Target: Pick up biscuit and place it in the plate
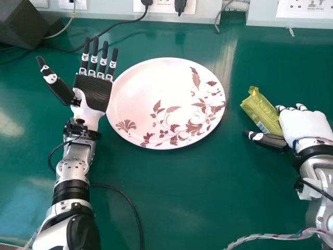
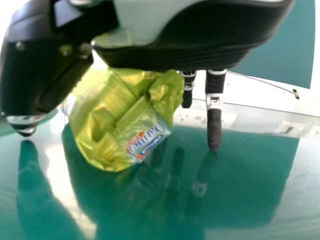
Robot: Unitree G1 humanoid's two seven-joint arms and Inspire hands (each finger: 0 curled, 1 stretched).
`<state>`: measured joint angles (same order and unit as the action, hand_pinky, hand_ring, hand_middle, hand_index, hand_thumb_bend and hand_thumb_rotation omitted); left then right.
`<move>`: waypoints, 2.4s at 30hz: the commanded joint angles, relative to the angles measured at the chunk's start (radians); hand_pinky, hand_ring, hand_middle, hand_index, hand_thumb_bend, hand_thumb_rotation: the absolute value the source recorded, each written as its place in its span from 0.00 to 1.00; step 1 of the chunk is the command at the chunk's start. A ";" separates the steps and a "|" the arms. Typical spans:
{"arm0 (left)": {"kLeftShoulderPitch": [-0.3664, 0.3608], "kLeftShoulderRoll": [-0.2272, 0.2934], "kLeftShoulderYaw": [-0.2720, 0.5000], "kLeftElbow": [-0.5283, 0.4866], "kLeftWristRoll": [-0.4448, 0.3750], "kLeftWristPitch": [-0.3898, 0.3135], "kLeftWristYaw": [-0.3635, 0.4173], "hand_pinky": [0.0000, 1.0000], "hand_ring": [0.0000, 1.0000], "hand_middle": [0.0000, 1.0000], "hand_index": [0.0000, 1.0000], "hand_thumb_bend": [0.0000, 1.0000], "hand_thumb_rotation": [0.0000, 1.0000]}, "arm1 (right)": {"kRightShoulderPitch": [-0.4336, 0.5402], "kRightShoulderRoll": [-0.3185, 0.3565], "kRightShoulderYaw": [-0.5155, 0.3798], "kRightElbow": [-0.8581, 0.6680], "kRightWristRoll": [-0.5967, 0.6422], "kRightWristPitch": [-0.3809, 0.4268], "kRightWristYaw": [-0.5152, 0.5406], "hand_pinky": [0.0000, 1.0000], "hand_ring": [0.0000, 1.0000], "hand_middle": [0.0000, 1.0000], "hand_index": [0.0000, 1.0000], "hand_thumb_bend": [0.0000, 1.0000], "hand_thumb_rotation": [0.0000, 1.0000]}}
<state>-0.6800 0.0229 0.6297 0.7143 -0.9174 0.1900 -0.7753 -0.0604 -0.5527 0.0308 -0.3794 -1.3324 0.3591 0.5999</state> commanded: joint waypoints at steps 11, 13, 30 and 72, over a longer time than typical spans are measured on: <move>0.019 0.004 0.039 0.011 -0.079 0.081 0.030 0.89 0.85 0.92 0.98 1.00 0.38 | 0.063 0.019 0.010 0.024 -0.019 0.040 -0.017 0.32 0.42 0.73 0.81 0.93 0.00; 0.020 0.003 0.049 0.006 -0.098 0.112 0.053 0.89 0.85 0.92 0.99 1.00 0.37 | 0.066 0.020 0.008 0.020 -0.017 0.044 -0.018 0.31 0.40 0.71 0.79 0.92 0.00; 0.016 0.012 0.083 0.000 -0.195 0.274 0.125 0.87 0.83 0.92 0.99 1.00 0.39 | 0.086 0.003 -0.011 -0.009 -0.018 0.040 -0.026 0.24 0.45 0.62 0.78 0.48 0.00; -0.019 0.052 0.073 0.083 -0.115 0.246 0.083 0.85 0.85 0.92 1.00 1.00 0.43 | 0.003 0.012 -0.122 -0.212 -0.061 0.056 0.168 0.13 0.35 0.45 0.51 0.50 0.00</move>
<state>-0.7100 0.0680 0.7158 0.7882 -1.0407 0.4453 -0.6787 -0.0445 -0.5469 -0.0753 -0.5663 -1.3851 0.4091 0.7651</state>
